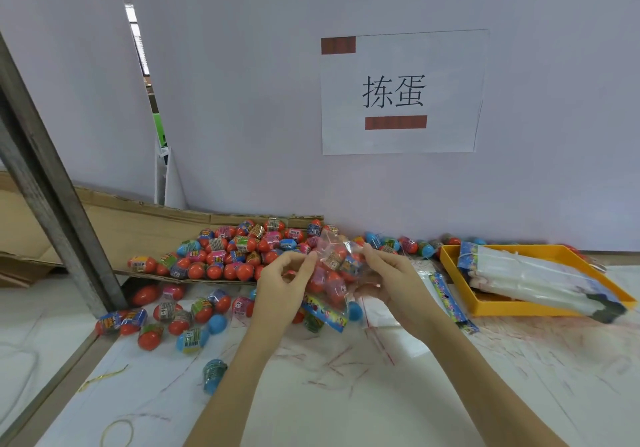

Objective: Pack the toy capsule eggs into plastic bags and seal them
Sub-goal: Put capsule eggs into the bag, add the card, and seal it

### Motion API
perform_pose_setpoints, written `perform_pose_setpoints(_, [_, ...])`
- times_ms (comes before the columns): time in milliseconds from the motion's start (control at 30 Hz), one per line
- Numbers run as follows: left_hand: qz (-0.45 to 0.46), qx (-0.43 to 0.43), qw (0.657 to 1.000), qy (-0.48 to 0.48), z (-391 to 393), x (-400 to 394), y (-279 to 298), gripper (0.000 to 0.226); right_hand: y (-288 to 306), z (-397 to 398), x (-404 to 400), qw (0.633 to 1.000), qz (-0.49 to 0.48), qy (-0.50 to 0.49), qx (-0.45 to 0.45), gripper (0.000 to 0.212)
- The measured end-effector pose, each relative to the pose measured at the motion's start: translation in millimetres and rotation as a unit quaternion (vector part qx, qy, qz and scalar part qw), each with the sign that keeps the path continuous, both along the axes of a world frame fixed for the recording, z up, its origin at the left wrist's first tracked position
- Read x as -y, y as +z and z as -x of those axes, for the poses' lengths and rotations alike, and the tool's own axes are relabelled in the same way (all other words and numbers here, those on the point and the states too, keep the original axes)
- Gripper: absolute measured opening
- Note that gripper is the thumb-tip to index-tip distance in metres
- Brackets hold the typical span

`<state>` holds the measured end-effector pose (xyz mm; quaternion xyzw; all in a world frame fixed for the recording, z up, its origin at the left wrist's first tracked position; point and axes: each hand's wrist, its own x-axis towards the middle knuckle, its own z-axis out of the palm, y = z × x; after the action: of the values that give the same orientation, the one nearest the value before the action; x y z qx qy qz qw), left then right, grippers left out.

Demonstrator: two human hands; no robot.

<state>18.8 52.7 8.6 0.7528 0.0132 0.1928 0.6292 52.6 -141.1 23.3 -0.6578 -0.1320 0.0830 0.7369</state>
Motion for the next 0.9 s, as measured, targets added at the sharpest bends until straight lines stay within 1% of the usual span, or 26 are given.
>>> perform_pose_setpoints(33, [0.011,-0.006,1.000,-0.008,0,-1,0,0.013,1,-1,2,1.000,0.014,0.009,-0.004,0.043])
perform_pose_setpoints(67, [0.022,-0.008,1.000,-0.017,1,-2,0,0.010,1,-1,3,0.999,0.040,0.014,0.000,0.052])
perform_pose_setpoints(133, [0.029,-0.006,0.999,-0.040,2,-5,2,0.007,0,-3,4,0.995,0.093,0.017,0.038,0.077])
perform_pose_setpoints(167, [0.021,-0.006,0.999,-0.050,3,-5,1,0.007,-2,-2,3,0.992,0.112,0.019,0.060,0.080])
perform_pose_setpoints(200, [0.012,-0.010,0.998,-0.058,3,-6,2,0.007,-2,0,1,0.988,0.127,0.018,0.080,0.075])
perform_pose_setpoints(267, [0.001,-0.018,0.997,-0.071,5,-4,4,0.008,-2,3,-1,0.983,0.147,0.009,0.111,0.054])
perform_pose_setpoints(333, [0.016,-0.024,0.997,-0.072,6,-2,5,0.015,-2,3,-2,0.983,0.139,-0.013,0.118,0.046])
perform_pose_setpoints(433, [0.062,-0.051,0.995,-0.062,6,-3,6,0.030,-2,1,0,0.988,0.103,-0.045,0.102,0.046])
perform_pose_setpoints(533, [0.080,-0.041,0.995,-0.036,5,-3,8,0.027,0,1,2,0.990,0.087,-0.051,0.096,0.052])
perform_pose_setpoints(633, [0.084,-0.017,0.996,-0.005,6,-1,9,0.022,1,4,-4,0.993,0.065,-0.052,0.087,0.051])
perform_pose_setpoints(700, [0.098,-0.005,0.995,0.024,6,-1,10,0.018,2,5,-6,0.994,0.069,-0.027,0.080,0.046])
perform_pose_setpoints(733, [0.109,0.000,0.993,0.041,7,-1,11,0.017,3,6,-6,0.994,0.081,0.001,0.069,0.042])
perform_pose_setpoints(800, [0.131,0.007,0.989,0.068,8,-5,11,0.022,2,7,-4,0.990,0.111,0.068,0.055,0.030])
perform_pose_setpoints(833, [0.141,0.008,0.987,0.073,8,-7,11,0.025,1,8,-3,0.988,0.118,0.085,0.053,0.026])
perform_pose_setpoints(900, [0.153,0.015,0.986,0.071,8,-11,11,0.030,3,8,-3,0.989,0.116,0.080,0.048,0.022])
